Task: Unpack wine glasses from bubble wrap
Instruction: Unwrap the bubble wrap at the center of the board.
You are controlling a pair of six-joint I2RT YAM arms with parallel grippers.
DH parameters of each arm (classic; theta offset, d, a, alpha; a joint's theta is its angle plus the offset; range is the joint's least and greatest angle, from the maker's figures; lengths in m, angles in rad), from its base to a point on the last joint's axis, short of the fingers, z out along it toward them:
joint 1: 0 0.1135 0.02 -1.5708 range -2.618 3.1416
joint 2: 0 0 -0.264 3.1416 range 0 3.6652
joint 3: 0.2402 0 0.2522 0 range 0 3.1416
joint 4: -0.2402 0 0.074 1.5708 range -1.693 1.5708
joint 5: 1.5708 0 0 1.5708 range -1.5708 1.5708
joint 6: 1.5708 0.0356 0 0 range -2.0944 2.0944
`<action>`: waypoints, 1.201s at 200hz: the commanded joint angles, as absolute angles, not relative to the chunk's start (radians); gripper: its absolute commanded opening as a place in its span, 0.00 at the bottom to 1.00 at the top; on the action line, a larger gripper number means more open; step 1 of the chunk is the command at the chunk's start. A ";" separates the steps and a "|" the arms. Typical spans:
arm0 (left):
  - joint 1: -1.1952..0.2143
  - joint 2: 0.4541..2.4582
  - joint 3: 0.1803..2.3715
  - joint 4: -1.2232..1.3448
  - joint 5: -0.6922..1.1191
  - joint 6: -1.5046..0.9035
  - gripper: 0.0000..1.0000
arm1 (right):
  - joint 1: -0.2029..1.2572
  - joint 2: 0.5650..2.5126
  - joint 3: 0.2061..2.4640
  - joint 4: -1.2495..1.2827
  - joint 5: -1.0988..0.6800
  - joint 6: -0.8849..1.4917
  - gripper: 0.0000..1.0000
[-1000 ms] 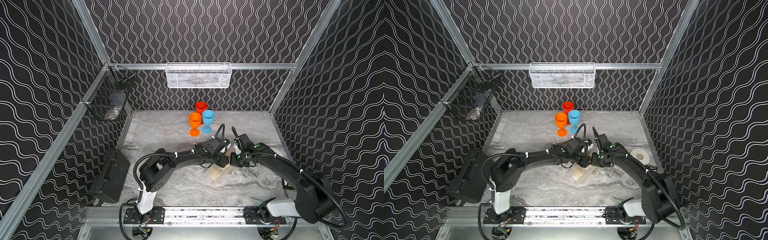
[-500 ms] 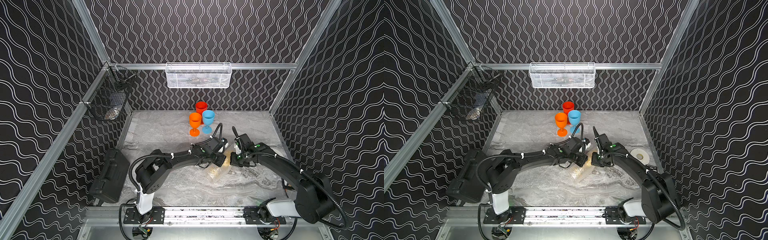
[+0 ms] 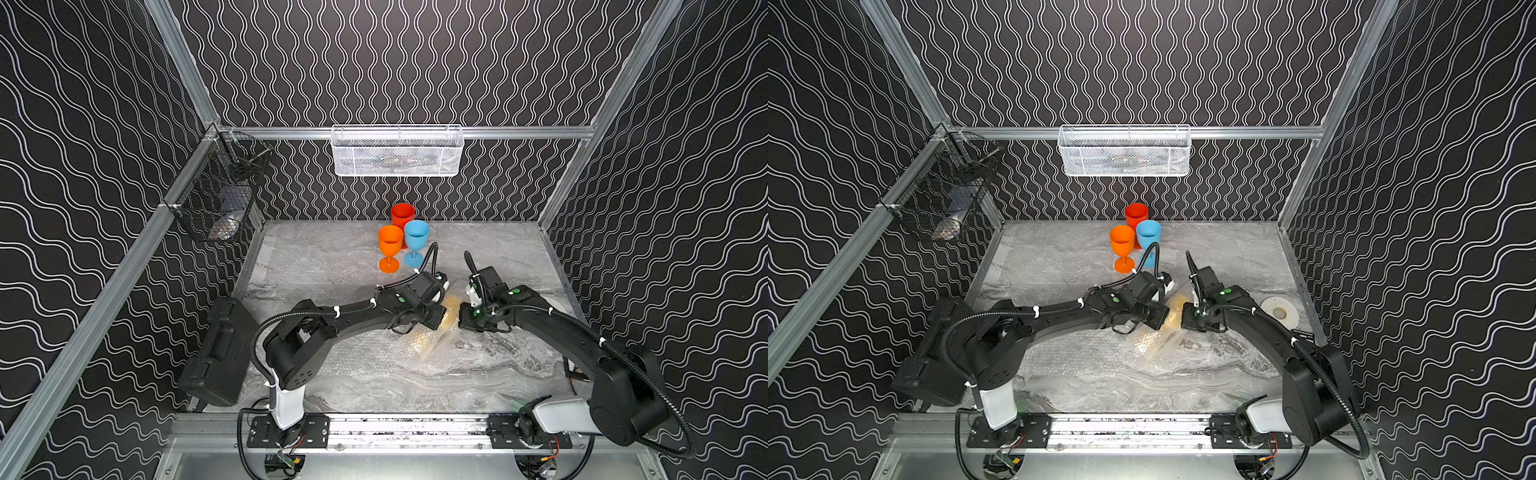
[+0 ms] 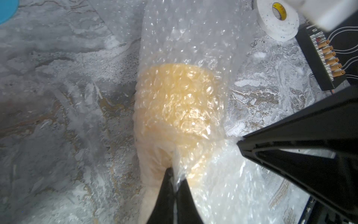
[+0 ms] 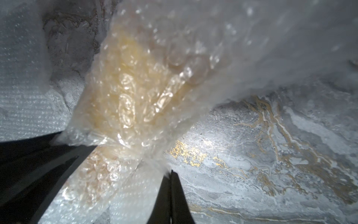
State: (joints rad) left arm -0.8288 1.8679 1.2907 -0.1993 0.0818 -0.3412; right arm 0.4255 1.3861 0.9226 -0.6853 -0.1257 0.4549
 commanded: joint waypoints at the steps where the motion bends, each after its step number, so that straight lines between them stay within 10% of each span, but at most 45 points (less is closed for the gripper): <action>1: -0.822 1.849 1.286 -0.212 0.030 -0.350 0.05 | 0.423 1.388 0.922 -0.719 -0.110 0.451 0.00; 240: -0.848 1.849 1.316 -0.245 0.021 -0.348 0.01 | 0.428 1.541 1.054 -0.675 -0.188 0.373 0.32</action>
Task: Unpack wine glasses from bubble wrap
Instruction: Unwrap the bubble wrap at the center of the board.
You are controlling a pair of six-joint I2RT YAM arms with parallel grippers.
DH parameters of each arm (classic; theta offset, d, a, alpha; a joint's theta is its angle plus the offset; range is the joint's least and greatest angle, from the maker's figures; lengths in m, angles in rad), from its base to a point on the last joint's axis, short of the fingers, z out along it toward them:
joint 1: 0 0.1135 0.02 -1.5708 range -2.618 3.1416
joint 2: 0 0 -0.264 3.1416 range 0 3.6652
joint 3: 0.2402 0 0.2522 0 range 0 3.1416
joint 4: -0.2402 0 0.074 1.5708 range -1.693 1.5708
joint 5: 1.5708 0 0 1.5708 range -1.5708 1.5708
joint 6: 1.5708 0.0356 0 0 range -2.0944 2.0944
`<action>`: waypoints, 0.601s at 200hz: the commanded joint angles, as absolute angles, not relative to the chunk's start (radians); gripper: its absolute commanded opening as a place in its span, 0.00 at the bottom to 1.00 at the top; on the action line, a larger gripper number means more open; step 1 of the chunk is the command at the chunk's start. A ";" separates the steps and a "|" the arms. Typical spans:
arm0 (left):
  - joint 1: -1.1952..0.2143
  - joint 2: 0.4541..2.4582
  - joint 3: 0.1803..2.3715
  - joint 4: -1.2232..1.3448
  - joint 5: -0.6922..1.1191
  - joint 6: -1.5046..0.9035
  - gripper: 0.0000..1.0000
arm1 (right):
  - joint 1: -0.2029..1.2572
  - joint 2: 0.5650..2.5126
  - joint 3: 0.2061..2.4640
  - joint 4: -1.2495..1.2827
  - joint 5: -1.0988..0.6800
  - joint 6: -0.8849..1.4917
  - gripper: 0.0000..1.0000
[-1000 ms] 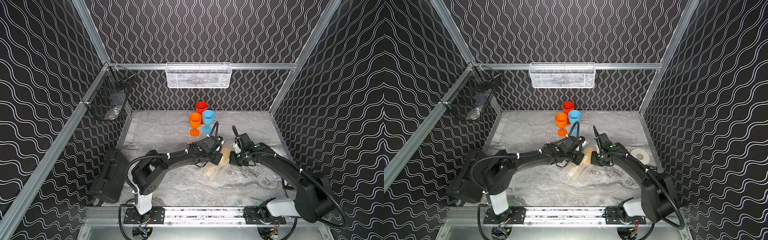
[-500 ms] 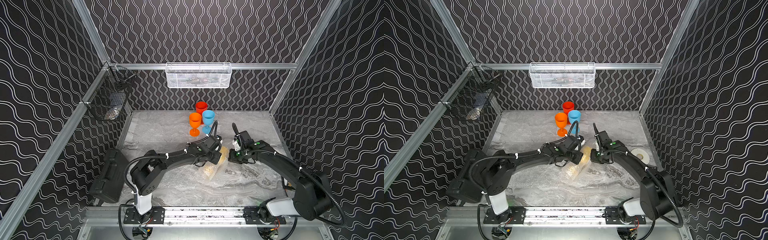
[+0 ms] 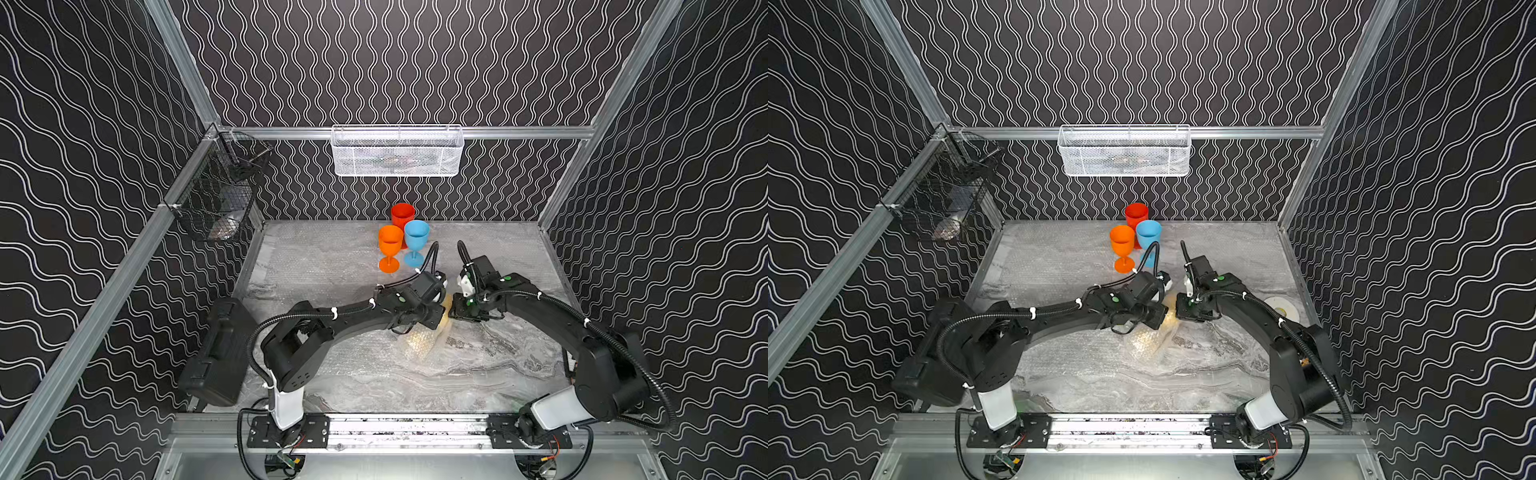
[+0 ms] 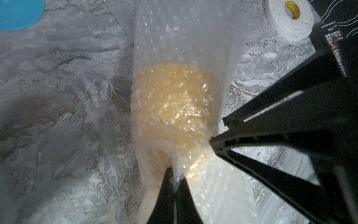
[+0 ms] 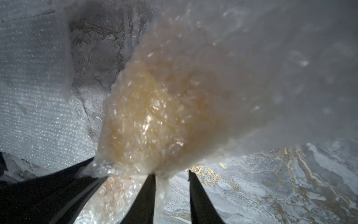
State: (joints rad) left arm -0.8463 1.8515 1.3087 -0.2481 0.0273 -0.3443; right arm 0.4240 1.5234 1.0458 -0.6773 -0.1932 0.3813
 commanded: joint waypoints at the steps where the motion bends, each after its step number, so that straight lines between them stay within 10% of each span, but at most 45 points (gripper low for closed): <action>1: -0.848 1.849 1.316 -0.245 0.021 -0.348 0.01 | 0.428 1.541 1.054 -0.675 -0.189 0.373 0.32; 51: -0.849 1.855 1.318 -0.240 0.032 -0.357 0.00 | 0.433 1.559 1.048 -0.657 -0.173 0.376 0.35; 120: -0.850 1.853 1.322 -0.252 0.025 -0.354 0.00 | 0.434 1.575 1.048 -0.643 -0.125 0.379 0.07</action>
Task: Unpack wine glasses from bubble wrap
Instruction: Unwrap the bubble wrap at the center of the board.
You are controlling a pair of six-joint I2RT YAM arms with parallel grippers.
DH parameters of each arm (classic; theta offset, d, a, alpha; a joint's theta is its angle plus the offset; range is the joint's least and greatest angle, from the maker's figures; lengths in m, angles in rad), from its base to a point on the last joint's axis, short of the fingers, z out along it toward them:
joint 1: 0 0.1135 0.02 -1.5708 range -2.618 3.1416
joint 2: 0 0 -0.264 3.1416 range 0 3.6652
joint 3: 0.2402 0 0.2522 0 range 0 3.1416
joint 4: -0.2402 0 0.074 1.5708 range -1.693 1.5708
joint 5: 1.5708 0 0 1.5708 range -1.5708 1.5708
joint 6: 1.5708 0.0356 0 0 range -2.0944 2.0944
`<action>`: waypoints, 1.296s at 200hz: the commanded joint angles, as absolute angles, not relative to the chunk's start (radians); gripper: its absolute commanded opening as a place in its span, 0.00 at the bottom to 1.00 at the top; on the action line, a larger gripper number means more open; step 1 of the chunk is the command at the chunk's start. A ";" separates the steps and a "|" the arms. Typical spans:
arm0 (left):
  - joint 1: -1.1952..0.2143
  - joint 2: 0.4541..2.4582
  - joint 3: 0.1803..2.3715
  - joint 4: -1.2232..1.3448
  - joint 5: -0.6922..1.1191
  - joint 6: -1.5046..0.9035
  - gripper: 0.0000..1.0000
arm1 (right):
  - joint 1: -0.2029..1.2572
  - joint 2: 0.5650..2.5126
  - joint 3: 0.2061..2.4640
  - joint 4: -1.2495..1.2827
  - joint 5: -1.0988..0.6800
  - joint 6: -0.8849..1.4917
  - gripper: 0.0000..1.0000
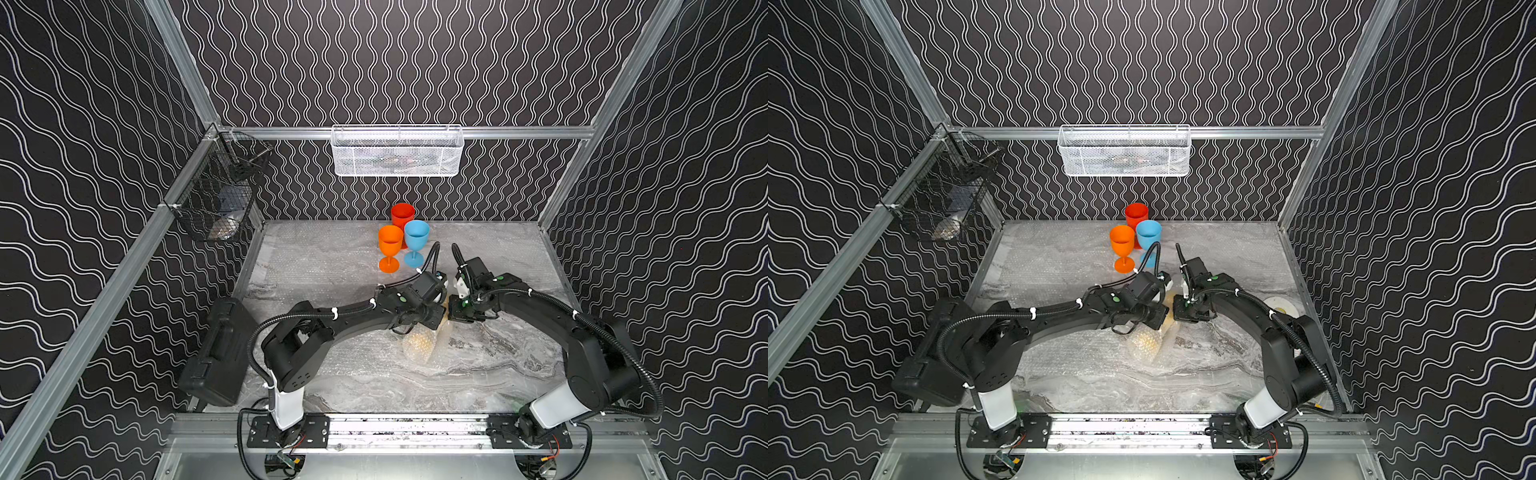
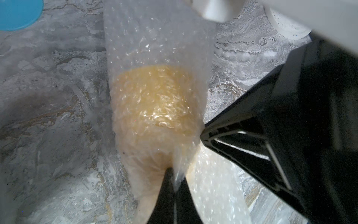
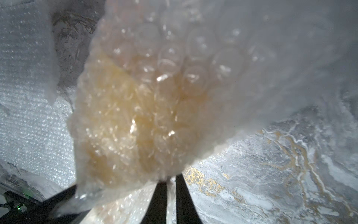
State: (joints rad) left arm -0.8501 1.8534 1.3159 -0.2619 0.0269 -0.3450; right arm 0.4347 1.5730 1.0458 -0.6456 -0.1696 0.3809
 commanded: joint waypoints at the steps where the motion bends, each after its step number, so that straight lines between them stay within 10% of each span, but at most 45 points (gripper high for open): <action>1: -0.850 1.853 1.322 -0.252 0.024 -0.354 0.00 | 0.434 1.575 1.048 -0.643 -0.124 0.379 0.06; 259: -0.808 1.823 1.278 -0.296 -0.042 -0.328 0.00 | 0.375 1.502 0.979 -0.654 -0.131 0.400 0.00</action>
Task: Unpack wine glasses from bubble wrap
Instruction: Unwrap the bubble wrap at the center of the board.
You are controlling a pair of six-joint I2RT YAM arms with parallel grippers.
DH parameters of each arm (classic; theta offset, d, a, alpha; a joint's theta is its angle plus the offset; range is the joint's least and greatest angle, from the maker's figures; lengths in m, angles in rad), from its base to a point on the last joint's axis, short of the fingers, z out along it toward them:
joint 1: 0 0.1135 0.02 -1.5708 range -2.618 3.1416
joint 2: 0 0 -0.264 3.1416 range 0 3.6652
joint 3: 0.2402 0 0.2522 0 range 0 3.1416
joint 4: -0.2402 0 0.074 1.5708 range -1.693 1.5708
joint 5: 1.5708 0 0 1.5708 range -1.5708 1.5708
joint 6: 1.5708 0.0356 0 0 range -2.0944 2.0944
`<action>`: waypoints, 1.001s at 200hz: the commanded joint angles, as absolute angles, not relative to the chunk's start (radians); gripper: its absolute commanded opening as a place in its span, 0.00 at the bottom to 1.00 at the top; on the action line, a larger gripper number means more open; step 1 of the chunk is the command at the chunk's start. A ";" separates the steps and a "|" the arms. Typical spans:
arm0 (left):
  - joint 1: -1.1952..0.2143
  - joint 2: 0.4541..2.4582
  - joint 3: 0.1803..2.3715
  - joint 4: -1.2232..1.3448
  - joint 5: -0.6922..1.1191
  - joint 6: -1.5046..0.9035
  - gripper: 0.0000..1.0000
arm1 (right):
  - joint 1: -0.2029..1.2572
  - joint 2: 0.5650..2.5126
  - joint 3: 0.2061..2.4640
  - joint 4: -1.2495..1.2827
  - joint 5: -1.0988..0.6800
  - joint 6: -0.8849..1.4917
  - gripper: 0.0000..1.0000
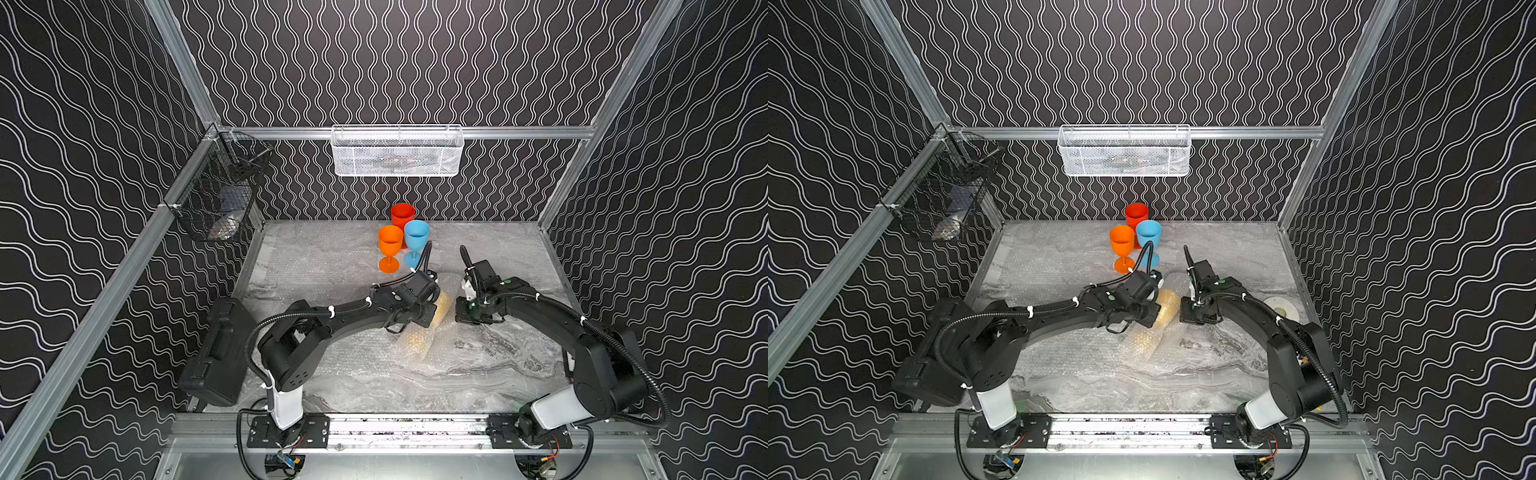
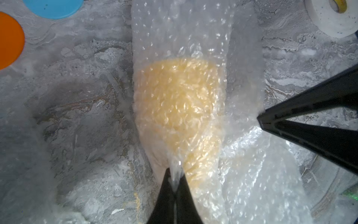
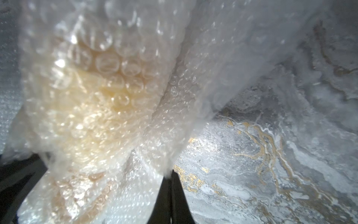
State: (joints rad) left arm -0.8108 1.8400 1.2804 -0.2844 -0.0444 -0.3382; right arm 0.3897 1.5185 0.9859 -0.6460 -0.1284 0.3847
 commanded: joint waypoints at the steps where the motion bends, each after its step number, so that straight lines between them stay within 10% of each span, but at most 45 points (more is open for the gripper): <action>1: -0.808 1.823 1.278 -0.296 -0.042 -0.328 0.00 | 0.373 1.501 0.979 -0.654 -0.132 0.400 0.00; 200: -0.877 1.880 1.248 -0.105 0.221 -0.454 0.00 | 0.056 1.316 0.944 -0.701 -0.184 0.360 0.00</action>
